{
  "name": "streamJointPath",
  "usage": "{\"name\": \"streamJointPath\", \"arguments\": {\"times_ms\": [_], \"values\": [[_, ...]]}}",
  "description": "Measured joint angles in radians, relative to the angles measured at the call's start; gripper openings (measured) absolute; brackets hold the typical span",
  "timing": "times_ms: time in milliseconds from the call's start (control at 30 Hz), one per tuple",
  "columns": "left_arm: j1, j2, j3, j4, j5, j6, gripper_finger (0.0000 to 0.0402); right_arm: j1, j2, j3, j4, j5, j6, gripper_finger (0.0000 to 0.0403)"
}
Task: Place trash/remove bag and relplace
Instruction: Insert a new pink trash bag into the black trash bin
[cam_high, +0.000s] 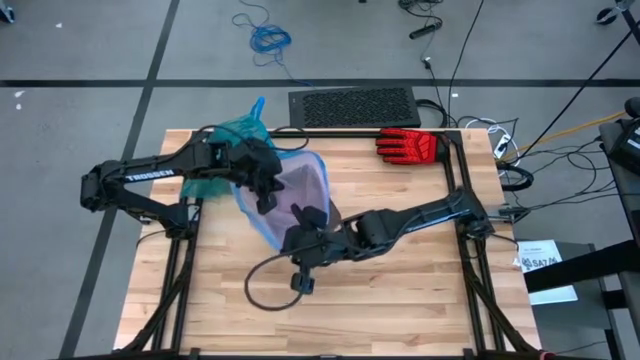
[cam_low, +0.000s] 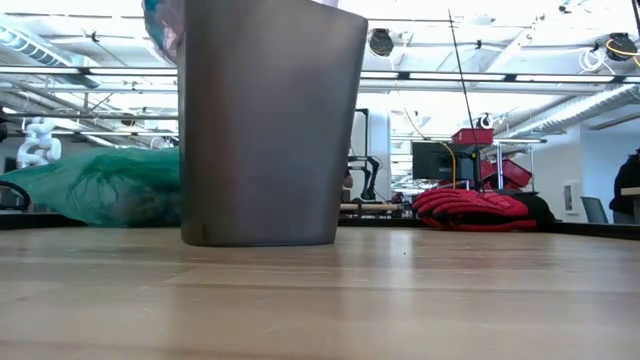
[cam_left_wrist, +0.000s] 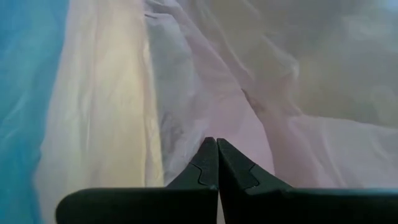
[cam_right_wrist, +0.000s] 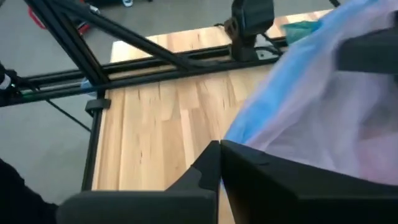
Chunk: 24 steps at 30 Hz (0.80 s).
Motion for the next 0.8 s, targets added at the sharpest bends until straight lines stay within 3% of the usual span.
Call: {"name": "streamJointPath", "arguments": {"times_ms": [400, 800], "values": [[0.030, -0.004, 0.001, 0.000, 0.021, 0.026, 0.0000, 0.000, 0.099, 0.000, 0.037, 0.004, 0.006, 0.0000], [0.049, -0.076, 0.001, -0.017, 0.020, 0.017, 0.0000, -0.010, 0.138, 0.000, -0.065, -0.014, 0.112, 0.0000]]}}
